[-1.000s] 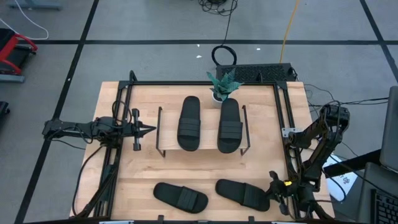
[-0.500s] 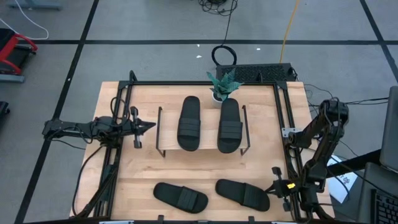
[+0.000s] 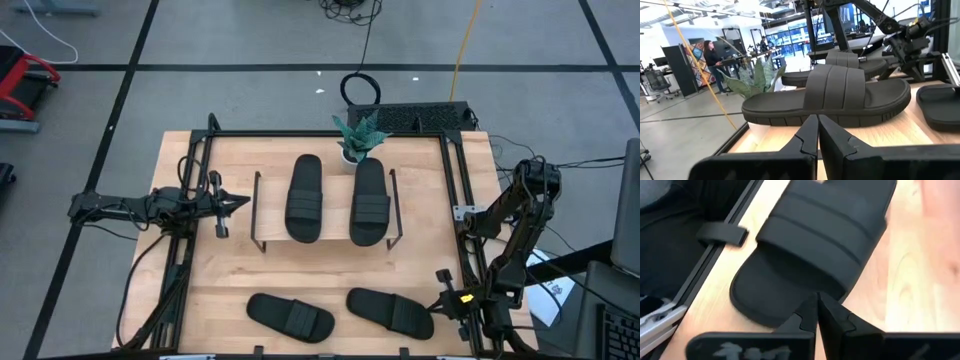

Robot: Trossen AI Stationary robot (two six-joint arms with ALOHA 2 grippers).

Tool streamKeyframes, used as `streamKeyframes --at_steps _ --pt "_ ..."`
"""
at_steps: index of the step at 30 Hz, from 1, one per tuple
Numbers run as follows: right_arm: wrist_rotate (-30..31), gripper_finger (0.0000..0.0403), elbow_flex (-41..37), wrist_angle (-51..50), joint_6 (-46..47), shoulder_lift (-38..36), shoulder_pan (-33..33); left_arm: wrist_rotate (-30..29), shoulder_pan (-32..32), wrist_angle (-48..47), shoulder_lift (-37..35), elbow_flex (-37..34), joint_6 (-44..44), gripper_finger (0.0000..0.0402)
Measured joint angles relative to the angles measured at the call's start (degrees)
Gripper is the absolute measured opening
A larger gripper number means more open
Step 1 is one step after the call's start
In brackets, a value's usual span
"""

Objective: Pick and place slides into the shelf
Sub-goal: Put the right black slipper under the shelf

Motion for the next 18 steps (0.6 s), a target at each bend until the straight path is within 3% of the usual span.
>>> streamKeyframes --at_steps 5,13,18 --pt "4.43 0.0059 0.0 0.39 -4.83 0.0 -0.06 0.0 -0.01 -0.77 0.0 0.0 -0.34 0.0002" --pt "4.02 0.0164 -0.02 0.42 -8.24 0.11 -1.23 0.0 -0.01 -0.9 0.01 0.0 -1.68 0.002" --pt "4.0 0.0206 -0.02 0.43 -10.16 2.51 -1.2 0.0 0.0 -0.9 -0.01 0.0 -2.29 0.0015"
